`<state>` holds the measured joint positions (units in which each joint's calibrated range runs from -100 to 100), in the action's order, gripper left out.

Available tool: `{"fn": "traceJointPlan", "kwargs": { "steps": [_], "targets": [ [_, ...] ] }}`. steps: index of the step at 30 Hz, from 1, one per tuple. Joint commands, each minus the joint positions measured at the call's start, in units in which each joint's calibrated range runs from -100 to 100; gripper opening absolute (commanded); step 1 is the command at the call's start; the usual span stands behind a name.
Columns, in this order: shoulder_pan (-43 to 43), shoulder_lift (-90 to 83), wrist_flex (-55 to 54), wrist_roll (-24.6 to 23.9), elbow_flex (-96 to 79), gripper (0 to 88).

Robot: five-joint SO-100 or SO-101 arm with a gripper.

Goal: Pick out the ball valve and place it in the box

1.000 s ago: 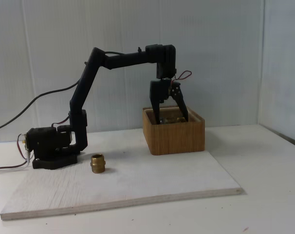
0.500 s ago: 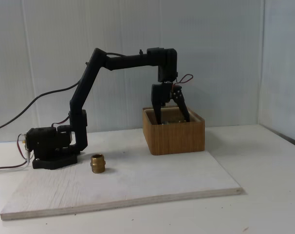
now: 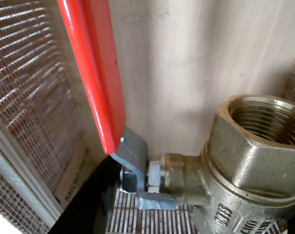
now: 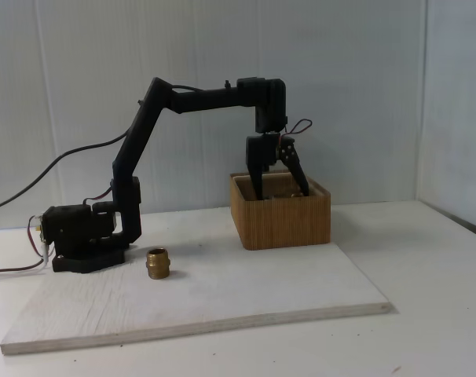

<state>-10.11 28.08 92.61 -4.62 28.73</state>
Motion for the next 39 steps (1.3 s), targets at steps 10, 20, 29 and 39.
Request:
{"fn": "traceJointPlan", "kwargs": {
  "steps": [10,20,29,39],
  "targets": [
    [-1.25,1.3,-1.13,-1.43,0.06,1.6],
    [-1.25,0.79,-6.55,-2.05,-7.16,1.6],
    [-1.25,1.3,-6.81,-1.95,-7.25,1.6],
    [-1.18,0.79,-9.57,-1.79,-9.6,1.6]
  ]
}}
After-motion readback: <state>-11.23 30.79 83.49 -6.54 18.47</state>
